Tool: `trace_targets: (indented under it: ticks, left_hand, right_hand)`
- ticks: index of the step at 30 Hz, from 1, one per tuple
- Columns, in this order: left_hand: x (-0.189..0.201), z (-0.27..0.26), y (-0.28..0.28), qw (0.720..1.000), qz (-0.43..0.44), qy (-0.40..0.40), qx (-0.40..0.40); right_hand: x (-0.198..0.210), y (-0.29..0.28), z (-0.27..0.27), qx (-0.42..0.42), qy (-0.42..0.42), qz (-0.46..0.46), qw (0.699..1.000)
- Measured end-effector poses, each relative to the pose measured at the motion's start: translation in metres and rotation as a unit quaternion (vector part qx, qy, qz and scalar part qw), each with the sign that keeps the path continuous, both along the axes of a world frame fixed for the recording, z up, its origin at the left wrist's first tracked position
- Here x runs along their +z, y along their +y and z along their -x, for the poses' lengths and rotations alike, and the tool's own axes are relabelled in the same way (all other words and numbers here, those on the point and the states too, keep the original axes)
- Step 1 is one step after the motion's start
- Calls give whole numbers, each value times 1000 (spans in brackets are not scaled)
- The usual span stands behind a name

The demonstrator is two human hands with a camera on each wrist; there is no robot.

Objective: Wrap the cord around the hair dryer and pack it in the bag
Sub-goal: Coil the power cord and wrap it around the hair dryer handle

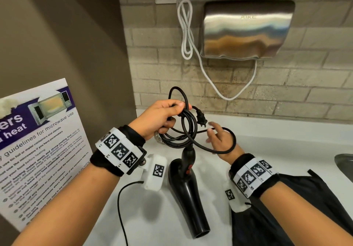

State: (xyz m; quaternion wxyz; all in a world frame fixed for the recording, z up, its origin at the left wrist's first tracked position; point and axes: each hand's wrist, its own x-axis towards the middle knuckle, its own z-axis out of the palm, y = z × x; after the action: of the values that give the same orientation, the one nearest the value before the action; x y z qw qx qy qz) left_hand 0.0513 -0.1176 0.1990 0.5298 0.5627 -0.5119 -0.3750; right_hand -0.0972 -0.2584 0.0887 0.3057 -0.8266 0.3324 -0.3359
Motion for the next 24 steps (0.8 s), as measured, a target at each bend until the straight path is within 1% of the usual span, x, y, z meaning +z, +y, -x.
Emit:
trace_targets:
  ticks: [2,4,5,6,8,10,12,14,17,19,20,21,23,24]
  left_hand:
    - [-1,-1,0,1000,-6,-1,-2]
    - [-2,-2,0,1000,-14,-5,-6]
    - [-2,-3,0,1000,-18,-8,-6]
    - [-2,-3,0,1000,-23,-13,-6]
    - [-2,-4,0,999,-35,-28,-9]
    - [-3,-2,-2,998,-47,-45,-13]
    - [-3,1,-4,996,-59,-61,-13]
    - [-6,4,-6,995,-64,-70,-14]
    - [-9,7,-9,996,-58,-62,-16]
    - [-9,8,-9,998,-48,-49,-15]
    - [-9,8,-9,998,-42,-43,-15]
    - [-9,7,-8,998,-34,-42,-13]
    - [-9,6,-8,999,-21,-45,-9]
    - [-9,5,-8,999,-16,-44,-7]
  right_hand:
    - [2,-11,-1,0,-28,-59,998]
    - [10,-20,-2,3,-105,-115,988]
    - [16,-21,-2,2,-152,-114,982]
    - [23,-22,-2,-7,-193,-94,977]
    - [37,-19,-1,-23,-265,-17,964]
    - [51,-10,-1,-9,-315,64,947]
    - [62,5,-2,31,-315,151,936]
    - [69,20,-3,76,-292,220,928]
    - [76,42,-5,145,-263,261,917]
    - [73,48,-7,182,-262,237,918]
    - [71,50,-8,200,-270,200,920]
    - [69,52,-8,209,-271,183,922]
    - [67,56,-10,207,-270,177,923]
    - [65,55,-11,215,-286,157,921]
